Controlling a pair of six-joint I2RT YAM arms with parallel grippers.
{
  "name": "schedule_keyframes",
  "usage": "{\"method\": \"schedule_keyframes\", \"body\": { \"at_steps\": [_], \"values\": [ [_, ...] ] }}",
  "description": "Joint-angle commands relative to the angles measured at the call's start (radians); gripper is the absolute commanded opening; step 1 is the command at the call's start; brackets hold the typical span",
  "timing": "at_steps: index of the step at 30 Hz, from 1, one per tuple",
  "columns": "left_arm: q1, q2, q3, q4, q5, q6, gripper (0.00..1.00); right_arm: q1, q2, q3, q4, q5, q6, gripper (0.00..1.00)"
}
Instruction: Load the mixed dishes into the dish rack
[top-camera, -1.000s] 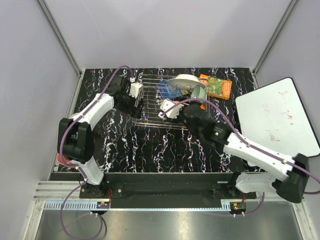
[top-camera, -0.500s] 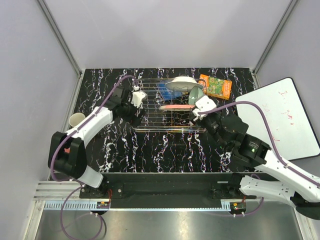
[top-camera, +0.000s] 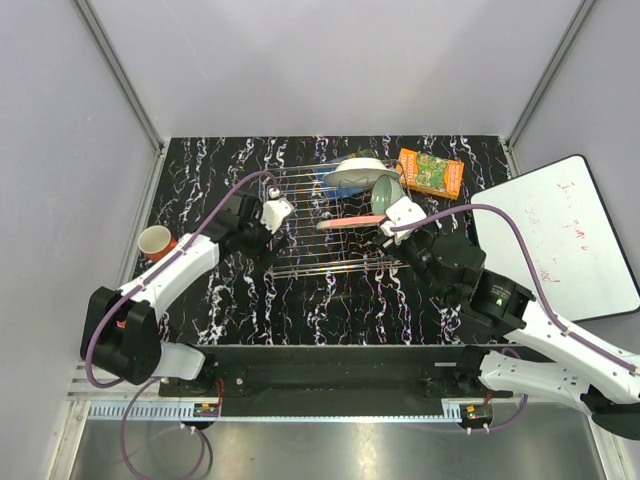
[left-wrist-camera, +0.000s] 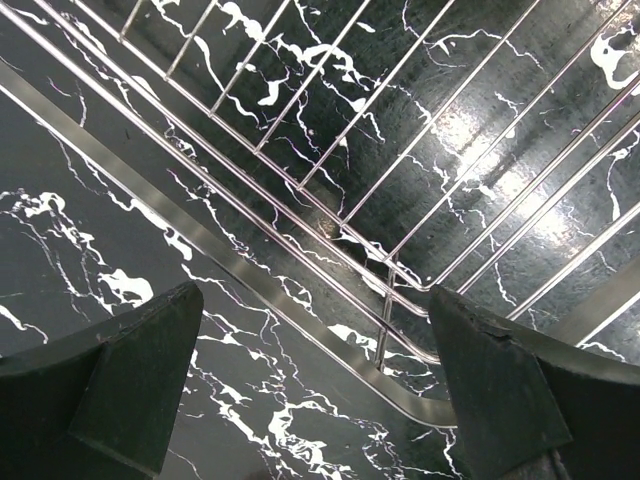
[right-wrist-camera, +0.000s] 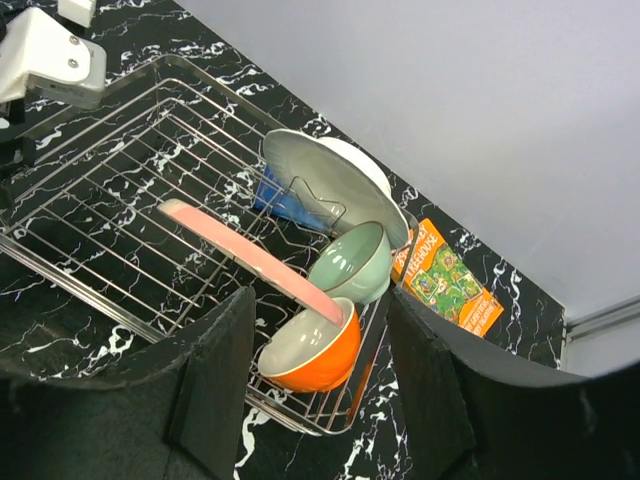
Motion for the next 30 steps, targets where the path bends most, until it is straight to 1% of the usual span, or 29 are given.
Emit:
{"method": "schedule_keyframes", "body": {
  "at_steps": [1,4,8,10,11,13,15,20,30],
  "values": [
    [-0.009,-0.005,-0.091,-0.172,-0.013,0.108,0.99,0.008,-0.024,-0.009,0.013,0.042,0.036,0.62],
    [-0.009,-0.025,-0.117,-0.179,0.013,0.14,0.99,0.007,-0.027,-0.018,0.008,0.044,0.046,0.6],
    [-0.01,-0.018,-0.135,-0.196,0.058,0.158,0.91,0.007,-0.035,-0.026,0.002,0.05,0.057,0.58],
    [-0.01,-0.002,-0.137,-0.197,0.077,0.163,0.89,0.008,-0.036,-0.031,0.002,0.051,0.062,0.58],
    [-0.01,0.016,-0.136,-0.197,0.079,0.168,0.84,0.007,-0.039,-0.032,0.001,0.053,0.065,0.58],
    [-0.01,0.035,-0.128,-0.2,0.093,0.172,0.8,0.007,-0.041,-0.031,-0.007,0.056,0.075,0.57],
    [-0.009,0.053,-0.123,-0.206,0.101,0.177,0.73,0.007,-0.047,-0.031,-0.019,0.059,0.085,0.57],
    [-0.01,0.052,-0.135,-0.217,0.11,0.195,0.71,0.007,-0.072,-0.046,-0.029,0.067,0.094,0.56],
    [-0.01,-0.007,-0.22,-0.242,0.073,0.27,0.56,0.007,-0.065,-0.072,-0.029,0.058,0.134,0.55]
  ]
}}
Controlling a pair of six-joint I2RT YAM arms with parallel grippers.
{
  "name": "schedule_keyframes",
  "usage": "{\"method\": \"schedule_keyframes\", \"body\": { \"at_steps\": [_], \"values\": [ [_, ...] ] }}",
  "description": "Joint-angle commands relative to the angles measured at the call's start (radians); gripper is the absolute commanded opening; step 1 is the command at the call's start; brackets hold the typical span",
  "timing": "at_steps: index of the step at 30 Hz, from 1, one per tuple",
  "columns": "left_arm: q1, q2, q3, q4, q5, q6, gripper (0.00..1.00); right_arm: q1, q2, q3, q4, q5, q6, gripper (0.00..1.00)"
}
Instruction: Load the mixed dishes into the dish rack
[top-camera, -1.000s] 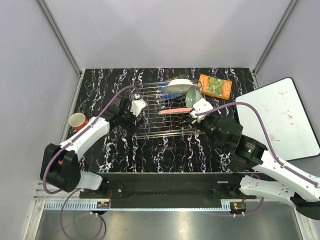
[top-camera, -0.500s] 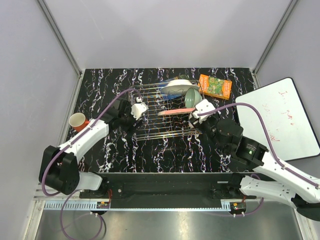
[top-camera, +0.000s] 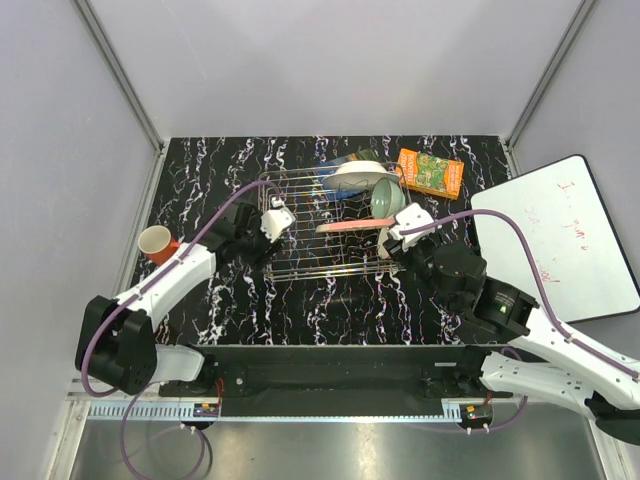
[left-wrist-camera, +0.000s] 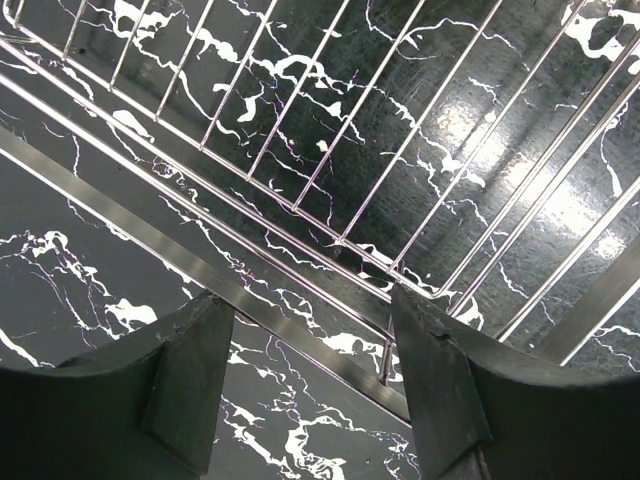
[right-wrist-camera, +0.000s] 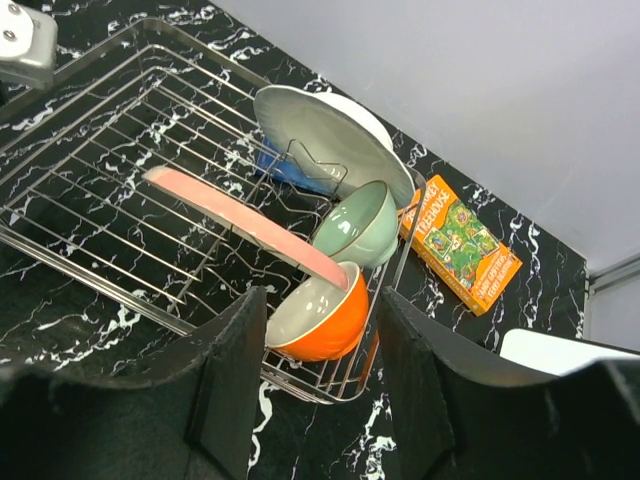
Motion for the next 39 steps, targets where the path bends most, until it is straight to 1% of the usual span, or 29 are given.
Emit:
{"method": "schedule_keyframes", "body": {
  "at_steps": [1,9,14,20,22,24,27,28,33,34,37,39],
  "values": [
    [-0.014,0.033,-0.145,-0.309,0.002,0.158,0.55,0.006,0.003,-0.005,0.018,0.016,0.035,0.55],
    [-0.014,-0.019,-0.179,-0.371,-0.001,0.187,0.54,0.006,-0.003,-0.01,0.003,0.016,0.053,0.55],
    [-0.014,-0.088,-0.202,-0.425,0.019,0.186,0.54,0.006,-0.006,-0.018,0.001,0.013,0.058,0.55],
    [-0.013,-0.148,-0.187,-0.51,0.064,0.159,0.55,0.006,0.003,-0.019,0.004,0.009,0.059,0.55],
    [-0.014,-0.168,-0.169,-0.516,0.067,0.146,0.6,0.006,0.006,-0.025,0.011,0.007,0.058,0.55],
    [-0.014,-0.169,-0.131,-0.514,0.055,0.127,0.72,0.008,0.011,-0.027,0.014,0.006,0.06,0.56],
    [-0.014,-0.169,-0.057,-0.499,0.004,0.084,0.84,0.006,0.022,-0.027,0.011,-0.001,0.063,0.59],
    [-0.014,-0.172,-0.037,-0.493,-0.01,0.071,0.99,0.008,0.025,-0.024,0.006,0.001,0.069,0.59],
    [-0.004,-0.201,0.106,-0.461,-0.145,0.011,0.99,0.008,0.051,-0.007,-0.022,0.001,0.086,0.63],
    [0.004,-0.207,0.123,-0.456,-0.162,0.002,0.99,0.006,0.054,-0.005,-0.022,0.001,0.093,0.64],
    [0.045,-0.229,0.164,-0.447,-0.229,-0.005,0.99,0.008,0.069,-0.005,-0.02,-0.001,0.101,0.67],
    [0.1,-0.235,0.184,-0.445,-0.237,0.0,0.99,0.006,0.072,-0.005,-0.015,-0.004,0.107,0.69]
  ]
}}
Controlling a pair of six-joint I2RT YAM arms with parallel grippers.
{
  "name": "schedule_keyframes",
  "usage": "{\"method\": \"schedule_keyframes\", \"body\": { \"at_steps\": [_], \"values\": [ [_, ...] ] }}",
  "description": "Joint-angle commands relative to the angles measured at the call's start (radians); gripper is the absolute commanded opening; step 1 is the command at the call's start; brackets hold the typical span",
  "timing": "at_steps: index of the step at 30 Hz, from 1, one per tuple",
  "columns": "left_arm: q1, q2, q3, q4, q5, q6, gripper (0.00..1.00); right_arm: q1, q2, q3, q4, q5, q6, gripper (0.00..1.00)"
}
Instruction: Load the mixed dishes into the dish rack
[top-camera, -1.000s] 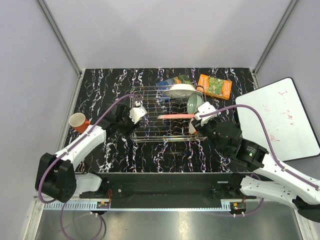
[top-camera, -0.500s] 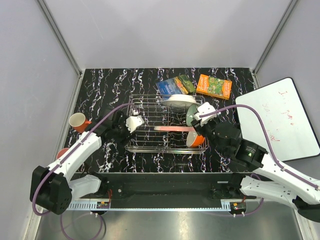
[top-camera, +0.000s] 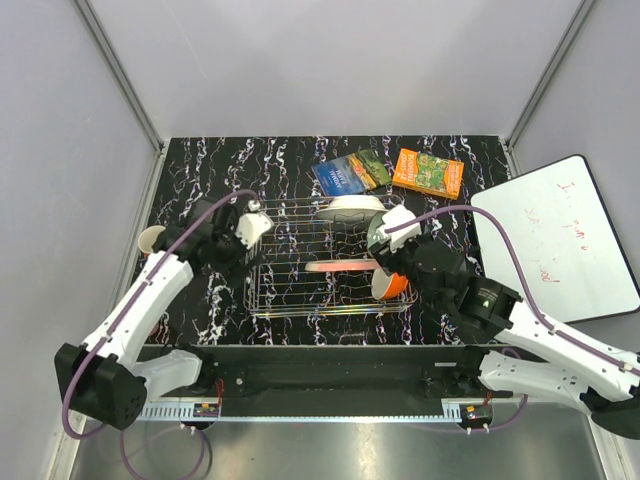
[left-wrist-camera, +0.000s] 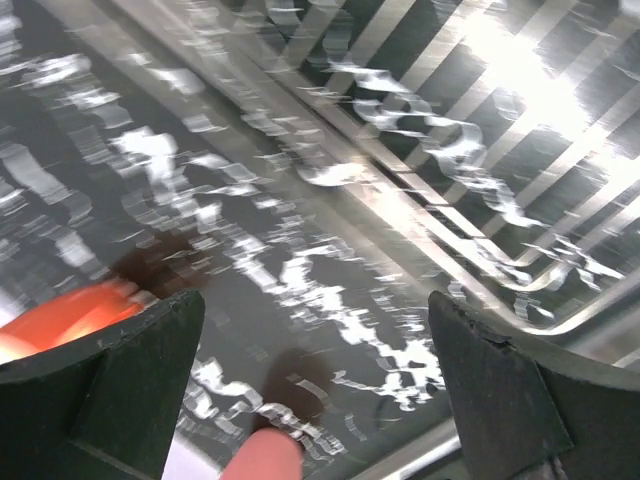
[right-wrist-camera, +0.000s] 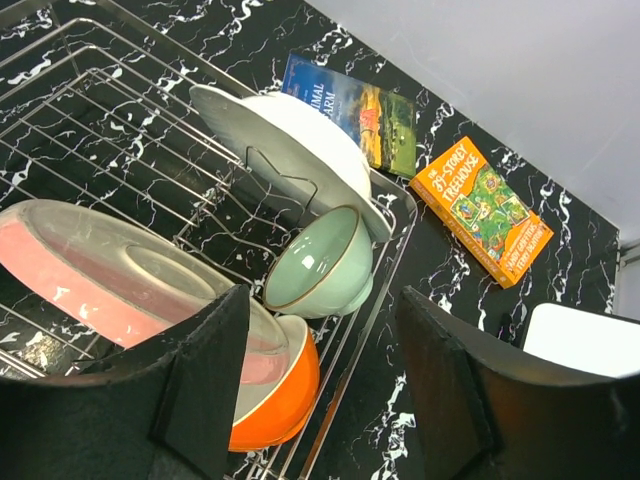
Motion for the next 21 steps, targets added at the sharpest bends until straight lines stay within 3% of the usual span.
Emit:
{"method": "schedule_keyframes", "body": {
  "at_steps": [1,8,11,14,21],
  "values": [
    [0.097,-0.043,0.075,0.0,-0.1,-0.016,0.99,0.008,0.008,0.02,0.014,-0.002,0.041,0.72],
    [0.555,-0.001,0.107,0.009,0.019,0.108,0.99,0.006,0.028,0.088,-0.054,0.064,0.101,0.77],
    [0.652,0.058,0.123,0.024,0.052,0.127,0.98,0.008,0.024,0.097,-0.054,0.068,0.097,0.76],
    [0.666,0.099,0.121,0.058,0.049,0.117,0.91,0.006,0.018,0.097,-0.057,0.084,0.096,0.74],
    [0.666,0.194,0.114,0.141,0.027,0.12,0.9,0.008,-0.021,0.068,-0.075,0.084,0.143,0.68]
  ]
}}
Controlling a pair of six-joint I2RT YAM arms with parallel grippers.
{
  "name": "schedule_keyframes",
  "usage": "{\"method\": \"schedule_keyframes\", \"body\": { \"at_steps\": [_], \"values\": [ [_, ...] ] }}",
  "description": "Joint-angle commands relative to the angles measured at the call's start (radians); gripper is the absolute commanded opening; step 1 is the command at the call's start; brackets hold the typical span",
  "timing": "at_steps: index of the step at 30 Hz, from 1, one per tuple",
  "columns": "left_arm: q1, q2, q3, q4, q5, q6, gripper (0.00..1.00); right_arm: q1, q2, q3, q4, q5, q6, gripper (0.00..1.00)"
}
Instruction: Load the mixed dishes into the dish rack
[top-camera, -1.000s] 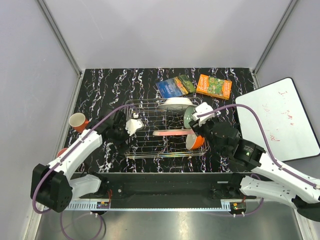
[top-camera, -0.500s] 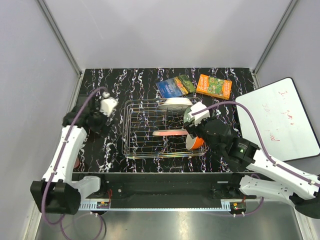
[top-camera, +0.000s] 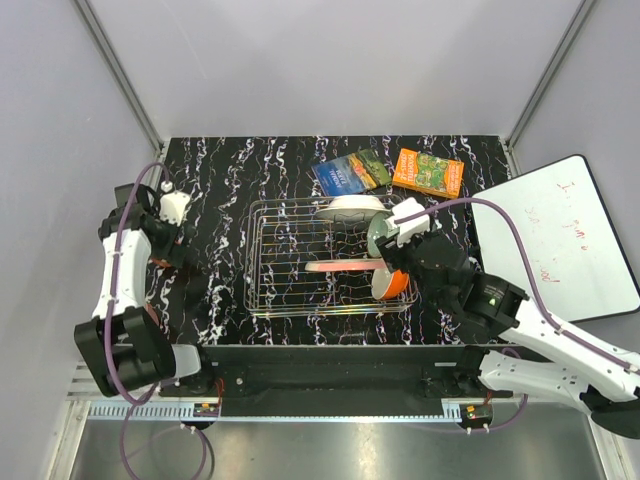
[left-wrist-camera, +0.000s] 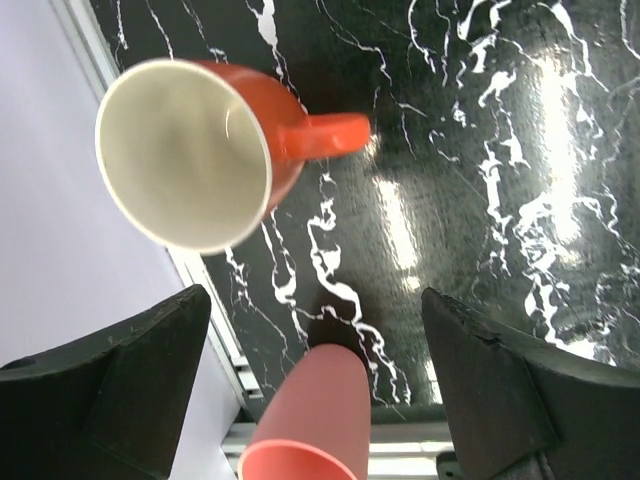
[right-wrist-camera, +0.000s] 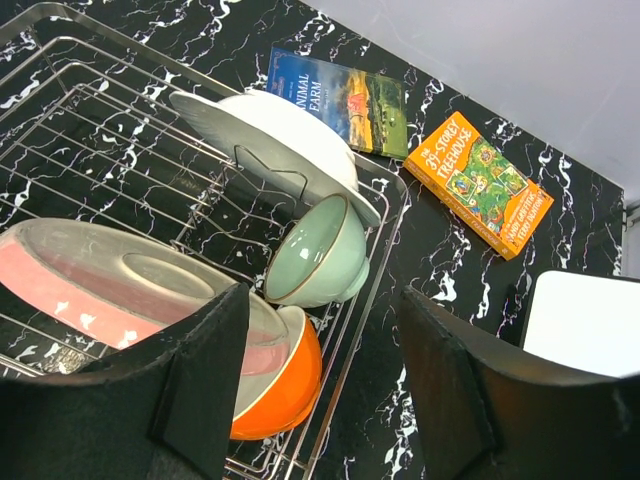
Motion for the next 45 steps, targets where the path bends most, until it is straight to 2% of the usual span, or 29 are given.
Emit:
{"method": "schedule_keyframes", "body": {
  "at_steps": [1,6,13,14,16,17,19,25,26,27,29,32,33,34,36,37,40,45],
  "values": [
    [0.003,0.061,0.022,0.093,0.014,0.022,0.89,0.006,-0.04,0.006,-0.003,0.027,0.052,0.67],
    [0.005,0.125,0.011,0.124,0.009,0.033,0.79,0.008,-0.039,0.009,-0.012,0.027,0.071,0.64],
    [0.005,0.219,0.004,0.18,0.006,0.04,0.52,0.006,-0.016,0.016,-0.012,0.018,0.09,0.63],
    [0.003,0.228,0.004,0.188,0.002,0.04,0.42,0.006,-0.016,0.016,-0.014,0.013,0.095,0.63],
    [0.005,0.26,0.008,0.199,0.002,0.039,0.29,0.006,-0.009,0.019,-0.015,0.01,0.102,0.63],
    [0.003,0.273,0.011,0.202,0.002,0.037,0.16,0.008,-0.006,0.022,-0.015,0.01,0.104,0.62],
    [0.003,0.296,0.016,0.204,0.002,0.034,0.01,0.006,0.0,0.029,-0.023,0.006,0.111,0.62],
    [0.003,0.281,0.014,0.185,0.049,0.021,0.0,0.006,0.007,0.046,-0.029,-0.01,0.127,0.63],
    [0.003,0.253,0.031,0.167,0.071,0.014,0.0,0.008,0.009,0.052,-0.031,-0.017,0.131,0.7],
    [0.003,0.236,0.046,0.142,0.098,0.007,0.0,0.006,0.012,0.058,-0.034,-0.034,0.16,0.82],
    [0.003,0.177,0.114,0.049,0.222,-0.028,0.0,0.008,0.024,0.084,-0.031,-0.059,0.194,1.0],
    [0.0,0.106,0.247,-0.111,0.455,-0.088,0.0,0.006,0.044,0.106,0.023,-0.168,0.263,1.0],
    [-0.002,0.092,0.282,-0.149,0.517,-0.117,0.0,0.006,0.049,0.108,0.043,-0.216,0.326,1.0],
    [-0.009,0.07,0.351,-0.221,0.637,-0.127,0.0,0.006,0.049,0.108,0.066,-0.235,0.364,1.0],
    [-0.028,0.052,0.411,-0.278,0.738,-0.163,0.0,0.005,0.044,0.088,0.147,-0.311,0.499,1.0],
    [-0.05,0.037,0.462,-0.321,0.822,-0.177,0.0,0.006,0.041,0.086,0.159,-0.356,0.515,1.0],
    [-0.101,0.008,0.525,-0.364,0.987,-0.234,0.0,0.006,0.075,0.086,0.239,-0.543,0.555,1.0],
    [-0.147,-0.005,0.53,-0.364,1.256,-0.331,0.0,0.003,0.159,0.106,0.316,-0.664,0.644,1.0]
  ]
}}
